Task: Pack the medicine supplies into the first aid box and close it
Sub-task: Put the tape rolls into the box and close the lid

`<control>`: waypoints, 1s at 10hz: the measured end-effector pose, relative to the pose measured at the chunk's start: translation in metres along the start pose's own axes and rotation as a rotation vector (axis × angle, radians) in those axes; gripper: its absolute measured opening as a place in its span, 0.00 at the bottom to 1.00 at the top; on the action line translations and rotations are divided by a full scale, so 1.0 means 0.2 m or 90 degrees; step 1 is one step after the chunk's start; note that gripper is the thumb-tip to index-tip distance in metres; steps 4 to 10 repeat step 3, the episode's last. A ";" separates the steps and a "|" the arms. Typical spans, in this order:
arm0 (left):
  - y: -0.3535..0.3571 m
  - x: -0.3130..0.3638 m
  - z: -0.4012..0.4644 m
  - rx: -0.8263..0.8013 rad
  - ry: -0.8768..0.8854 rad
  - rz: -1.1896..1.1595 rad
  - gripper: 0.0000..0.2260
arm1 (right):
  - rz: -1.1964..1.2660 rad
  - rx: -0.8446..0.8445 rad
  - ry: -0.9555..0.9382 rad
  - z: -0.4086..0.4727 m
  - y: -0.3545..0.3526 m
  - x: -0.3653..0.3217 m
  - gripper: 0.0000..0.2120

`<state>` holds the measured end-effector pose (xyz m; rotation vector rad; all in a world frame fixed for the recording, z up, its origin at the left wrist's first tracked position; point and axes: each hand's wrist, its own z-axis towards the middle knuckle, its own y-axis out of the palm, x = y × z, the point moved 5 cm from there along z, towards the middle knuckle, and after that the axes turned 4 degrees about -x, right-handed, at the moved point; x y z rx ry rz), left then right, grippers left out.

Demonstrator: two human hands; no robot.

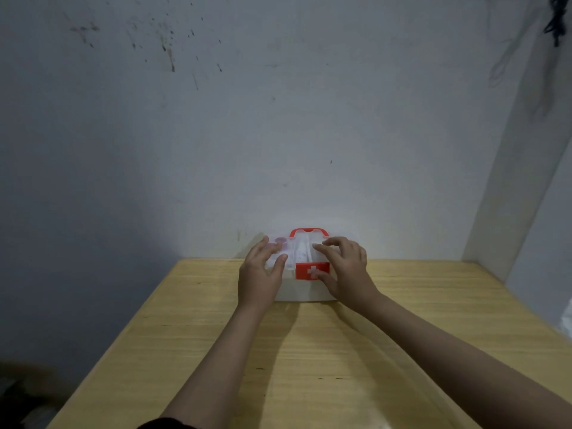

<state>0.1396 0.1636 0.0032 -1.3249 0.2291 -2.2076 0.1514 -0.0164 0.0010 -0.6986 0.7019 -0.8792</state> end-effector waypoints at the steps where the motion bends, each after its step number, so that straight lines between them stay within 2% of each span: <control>1: 0.03 0.01 0.08 -0.037 -0.016 0.034 0.11 | -0.024 -0.015 0.027 0.07 0.00 0.01 0.23; 2: 0.03 0.00 0.14 -0.057 -0.019 0.051 0.11 | -0.042 -0.023 0.017 0.10 0.02 0.02 0.24; 3: 0.04 -0.01 0.11 -0.054 -0.018 0.071 0.14 | -0.024 0.005 -0.006 0.09 -0.07 -0.03 0.27; 10: 0.04 -0.01 0.11 -0.054 -0.018 0.071 0.14 | -0.024 0.005 -0.006 0.09 -0.07 -0.03 0.27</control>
